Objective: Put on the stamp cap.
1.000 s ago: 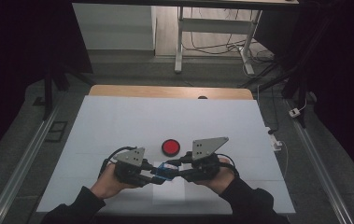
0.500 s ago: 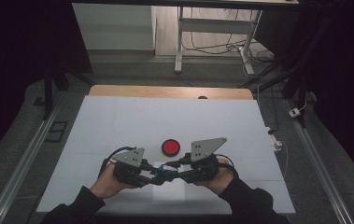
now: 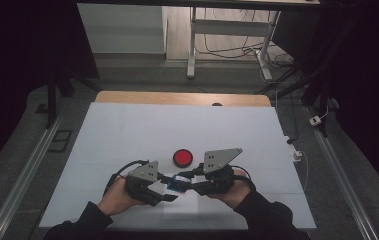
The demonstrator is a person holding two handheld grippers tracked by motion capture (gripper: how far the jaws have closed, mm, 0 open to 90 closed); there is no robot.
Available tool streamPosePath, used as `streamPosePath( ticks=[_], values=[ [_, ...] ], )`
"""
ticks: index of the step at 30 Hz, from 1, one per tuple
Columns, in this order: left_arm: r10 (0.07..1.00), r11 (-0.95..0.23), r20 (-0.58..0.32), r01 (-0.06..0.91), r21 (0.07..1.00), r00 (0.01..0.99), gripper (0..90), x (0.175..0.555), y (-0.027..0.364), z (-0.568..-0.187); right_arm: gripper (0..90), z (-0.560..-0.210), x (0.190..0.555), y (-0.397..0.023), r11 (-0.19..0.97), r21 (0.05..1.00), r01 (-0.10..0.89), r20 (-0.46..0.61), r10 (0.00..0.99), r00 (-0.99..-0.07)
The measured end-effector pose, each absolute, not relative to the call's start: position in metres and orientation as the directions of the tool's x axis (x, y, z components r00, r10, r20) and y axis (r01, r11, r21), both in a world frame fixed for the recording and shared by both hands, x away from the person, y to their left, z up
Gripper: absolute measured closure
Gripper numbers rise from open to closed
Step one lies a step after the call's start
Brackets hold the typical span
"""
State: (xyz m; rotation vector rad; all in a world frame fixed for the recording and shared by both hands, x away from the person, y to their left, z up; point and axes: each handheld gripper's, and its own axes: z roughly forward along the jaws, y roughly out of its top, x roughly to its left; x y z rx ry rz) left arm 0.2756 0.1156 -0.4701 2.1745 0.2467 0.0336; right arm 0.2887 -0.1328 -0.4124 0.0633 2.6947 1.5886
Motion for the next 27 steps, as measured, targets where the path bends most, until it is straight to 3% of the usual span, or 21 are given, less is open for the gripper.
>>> streamPosePath(
  ticks=[27],
  values=[
    [0.417,-0.522,-0.106,0.334,0.785,0.903,20.3,0.258,0.143,-0.466,69.5,-0.410,0.289,-0.137,0.488,0.867,0.104,0.029,0.157,-0.987]
  ],
)
